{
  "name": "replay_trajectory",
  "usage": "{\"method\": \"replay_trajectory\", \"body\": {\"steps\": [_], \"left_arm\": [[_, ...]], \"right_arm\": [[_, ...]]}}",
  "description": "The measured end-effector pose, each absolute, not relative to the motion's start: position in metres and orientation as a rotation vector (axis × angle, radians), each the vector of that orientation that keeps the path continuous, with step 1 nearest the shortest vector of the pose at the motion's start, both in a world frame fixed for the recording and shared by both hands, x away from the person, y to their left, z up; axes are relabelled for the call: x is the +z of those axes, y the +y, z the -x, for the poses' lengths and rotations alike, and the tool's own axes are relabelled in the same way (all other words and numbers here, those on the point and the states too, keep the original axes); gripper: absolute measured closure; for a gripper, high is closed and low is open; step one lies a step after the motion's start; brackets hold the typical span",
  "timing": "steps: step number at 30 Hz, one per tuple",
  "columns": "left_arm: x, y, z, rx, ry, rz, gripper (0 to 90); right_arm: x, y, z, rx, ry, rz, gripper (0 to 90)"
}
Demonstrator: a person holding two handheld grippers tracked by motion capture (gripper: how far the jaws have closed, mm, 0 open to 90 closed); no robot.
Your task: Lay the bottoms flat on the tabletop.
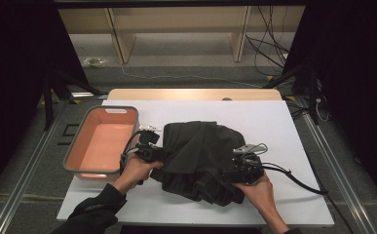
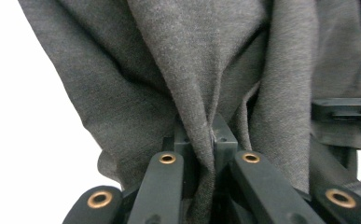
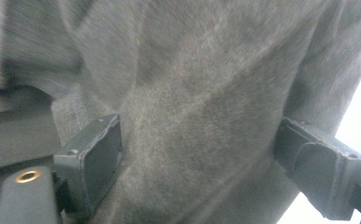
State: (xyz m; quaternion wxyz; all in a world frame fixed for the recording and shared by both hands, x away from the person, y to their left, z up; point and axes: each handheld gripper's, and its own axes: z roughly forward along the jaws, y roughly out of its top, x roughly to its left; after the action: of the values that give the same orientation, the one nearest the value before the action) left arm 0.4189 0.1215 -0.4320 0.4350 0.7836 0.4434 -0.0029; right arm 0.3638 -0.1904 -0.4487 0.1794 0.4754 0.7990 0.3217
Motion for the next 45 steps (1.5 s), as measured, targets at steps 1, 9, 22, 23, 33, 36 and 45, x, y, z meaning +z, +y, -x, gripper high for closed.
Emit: {"method": "replay_trajectory", "body": {"steps": [1,9,22,23,33,36,45], "left_arm": [[-0.432,0.122,-0.419,-0.007,1.104,-1.951,84.7],[-0.419,0.118,-0.414,0.001,1.064,-1.919,85.3],[-0.383,0.121,-0.407,0.029,0.987,-1.827,85.6],[-0.384,0.121,-0.407,0.023,0.986,-1.834,85.6],[-0.408,0.090,-0.395,-0.001,0.935,-1.957,85.3],[-0.413,0.083,-0.392,0.000,0.932,-1.982,85.3],[-0.420,0.063,-0.382,-0.004,0.898,-2.033,85.3]], "right_arm": [[-0.449,-0.190,-0.364,0.909,2.258,-1.344,16.4],[-0.465,-0.188,-0.370,0.970,2.349,-1.401,56.0],[-0.465,-0.153,-0.388,1.208,2.390,-1.308,75.7],[-0.465,-0.153,-0.388,1.208,2.390,-1.308,75.7],[-0.432,-0.179,-0.377,1.056,2.320,-1.310,38.7],[-0.422,-0.187,-0.373,1.066,2.276,-1.326,35.4],[-0.397,-0.195,-0.369,1.170,2.223,-1.282,33.6]]}}
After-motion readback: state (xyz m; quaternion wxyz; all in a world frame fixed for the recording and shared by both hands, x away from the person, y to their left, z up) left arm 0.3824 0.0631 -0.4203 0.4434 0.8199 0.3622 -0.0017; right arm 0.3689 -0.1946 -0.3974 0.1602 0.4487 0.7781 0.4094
